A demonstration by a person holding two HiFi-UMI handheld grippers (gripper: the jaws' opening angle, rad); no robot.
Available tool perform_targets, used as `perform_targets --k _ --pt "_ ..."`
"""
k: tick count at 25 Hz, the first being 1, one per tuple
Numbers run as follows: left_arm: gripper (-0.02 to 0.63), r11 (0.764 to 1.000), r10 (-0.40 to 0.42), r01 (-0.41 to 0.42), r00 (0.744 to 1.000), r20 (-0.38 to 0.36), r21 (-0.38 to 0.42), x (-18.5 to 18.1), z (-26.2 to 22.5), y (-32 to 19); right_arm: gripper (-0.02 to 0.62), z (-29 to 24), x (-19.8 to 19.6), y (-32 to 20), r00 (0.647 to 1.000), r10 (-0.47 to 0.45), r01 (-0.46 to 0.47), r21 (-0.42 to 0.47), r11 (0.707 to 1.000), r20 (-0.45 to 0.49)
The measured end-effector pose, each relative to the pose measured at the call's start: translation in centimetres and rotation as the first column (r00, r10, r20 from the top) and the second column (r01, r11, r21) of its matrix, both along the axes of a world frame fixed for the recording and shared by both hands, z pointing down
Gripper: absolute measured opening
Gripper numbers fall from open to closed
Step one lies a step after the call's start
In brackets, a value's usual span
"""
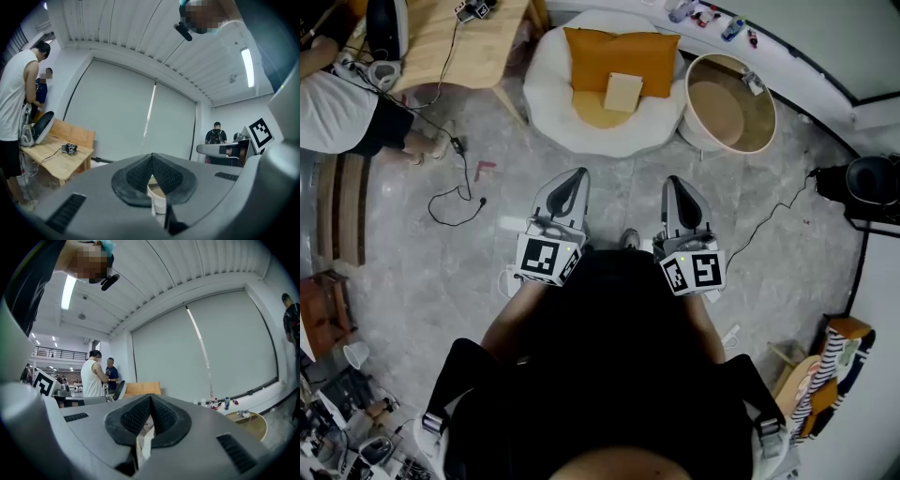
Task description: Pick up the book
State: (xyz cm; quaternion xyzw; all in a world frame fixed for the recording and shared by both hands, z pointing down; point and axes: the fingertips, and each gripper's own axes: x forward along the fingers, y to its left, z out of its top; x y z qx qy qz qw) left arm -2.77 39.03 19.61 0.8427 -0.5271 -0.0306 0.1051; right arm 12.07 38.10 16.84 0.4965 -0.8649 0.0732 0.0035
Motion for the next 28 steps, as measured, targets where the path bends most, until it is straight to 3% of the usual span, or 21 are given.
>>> perform_targets --k 15,22,28 --pt "0.008 1.0 0.012 -0.012 1.0 -0.021 -0.027 -6.3 2.0 1.1 0.003 1.0 -4.1 0.9 0.998 0.044 -0.044 0.014 0.999 -0.034" --pt "0.008 0.999 0.009 -0.01 1.0 -0.018 -0.042 -5.5 3.1 -0.9 0.003 2.2 -3.4 -1.5 0.999 0.046 -0.046 0.002 0.999 -0.02" --pt "0.008 0.999 -0.003 0.003 1.0 -0.004 -0.043 -4.5 3.4 -5.9 0.003 3.1 -2.4 -6.8 0.999 0.042 -0.042 0.008 0.999 0.007"
